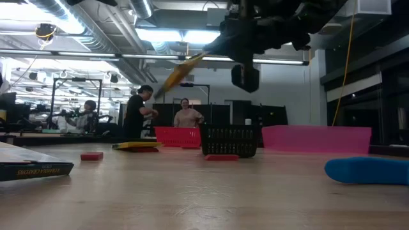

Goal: Pick & Place School Supplies
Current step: Put the yellow crayon box into the red bin

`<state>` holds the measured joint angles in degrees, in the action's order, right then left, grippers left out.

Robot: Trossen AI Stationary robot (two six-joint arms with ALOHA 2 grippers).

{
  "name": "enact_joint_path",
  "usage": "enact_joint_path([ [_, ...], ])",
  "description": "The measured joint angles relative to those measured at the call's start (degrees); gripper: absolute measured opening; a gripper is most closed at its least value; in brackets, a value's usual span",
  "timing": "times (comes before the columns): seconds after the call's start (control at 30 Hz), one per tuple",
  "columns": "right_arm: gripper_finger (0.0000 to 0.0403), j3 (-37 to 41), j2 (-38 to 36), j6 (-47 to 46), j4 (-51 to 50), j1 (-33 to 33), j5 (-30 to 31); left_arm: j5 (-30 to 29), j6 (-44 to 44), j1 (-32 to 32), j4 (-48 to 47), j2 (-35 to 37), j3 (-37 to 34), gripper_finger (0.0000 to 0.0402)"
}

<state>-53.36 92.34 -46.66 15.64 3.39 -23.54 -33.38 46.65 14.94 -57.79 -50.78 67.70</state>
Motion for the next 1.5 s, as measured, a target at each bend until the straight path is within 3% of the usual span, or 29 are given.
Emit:
enact_joint_path([
  [0.27,0.0,-0.45,-0.66,-4.27,5.42,8.43,8.55,-18.42,16.25,6.53,-6.67,-0.15,-2.33,0.0173],
  [0.47,0.0,-3.29,-0.55,-6.95,1.97,16.14,9.85,-21.3,34.64,7.19,-5.82,0.67,-12.55,0.0171],
  [0.57,0.0,-6.76,-0.55,-6.9,-3.5,18.84,9.66,-21.97,40.63,7.5,-0.42,0.84,-16.85,0.0171],
  [0.77,0.0,-15.81,4.59,-4.44,-14.77,22.43,4.64,-25.74,40.43,8.17,16.21,1.04,-21.96,0.0171],
  [0.97,0.0,-25.5,13.49,-0.99,-22.8,24.12,-1.54,-26.65,33.86,8.17,24.07,3.05,-22.23,0.0171],
  [1.17,0.0,-30.87,17.9,1.97,-27.55,26.02,-2.95,-26.7,28.13,8.2,27.88,5.49,-22.24,0.0171],
  [1.5,0.0,-31.21,18.02,5.48,-31.03,30.29,-3.73,-26.3,27.57,8.22,28.06,5.46,-22.25,0.0173],
])
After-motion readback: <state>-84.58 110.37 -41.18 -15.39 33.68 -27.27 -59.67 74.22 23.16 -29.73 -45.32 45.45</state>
